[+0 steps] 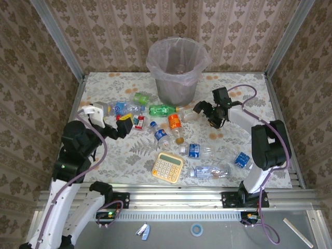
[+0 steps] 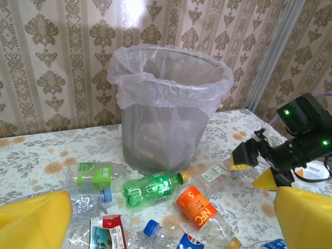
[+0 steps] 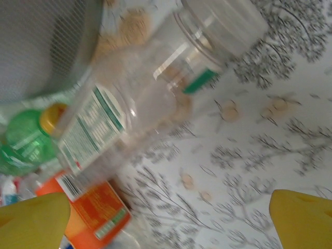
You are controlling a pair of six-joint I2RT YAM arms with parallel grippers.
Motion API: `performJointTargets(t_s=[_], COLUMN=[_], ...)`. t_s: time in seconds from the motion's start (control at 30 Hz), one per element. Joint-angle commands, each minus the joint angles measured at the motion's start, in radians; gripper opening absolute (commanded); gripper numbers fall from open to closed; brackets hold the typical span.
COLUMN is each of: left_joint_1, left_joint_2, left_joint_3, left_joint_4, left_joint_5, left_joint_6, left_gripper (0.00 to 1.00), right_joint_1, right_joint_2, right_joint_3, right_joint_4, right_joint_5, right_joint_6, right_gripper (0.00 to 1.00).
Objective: Throw the plastic bottles in the bin
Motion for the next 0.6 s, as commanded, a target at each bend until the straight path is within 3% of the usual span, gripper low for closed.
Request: performJointTargets(t_s=[0.0,0.17,0.57], left_joint_1=[0.009,0.012,0.019], left_joint_2=[-0.035,-0.084,-0.136], left_joint_3=[-0.025,-0.058,-0.081], left_joint_4=[-0.046,-0.050,-0.072], left_joint_5=[-0.021,-0.034,-0.077], left_joint_6=[0.019,0.014,0.022], left_gripper=[1.00,1.00,1.00], right_joint_1=[-0.007,-0.007,0.005], right_joint_2=[0.066,0.145,0.228], right_joint_3=[0.031,0.064,0.136], right_joint_4=[0.038,0.084,0.027], right_joint_5=[0.003,0.001,0.037], right_joint_6=[0.140,0.219,0.231], right_gripper=[1.00,1.00,1.00])
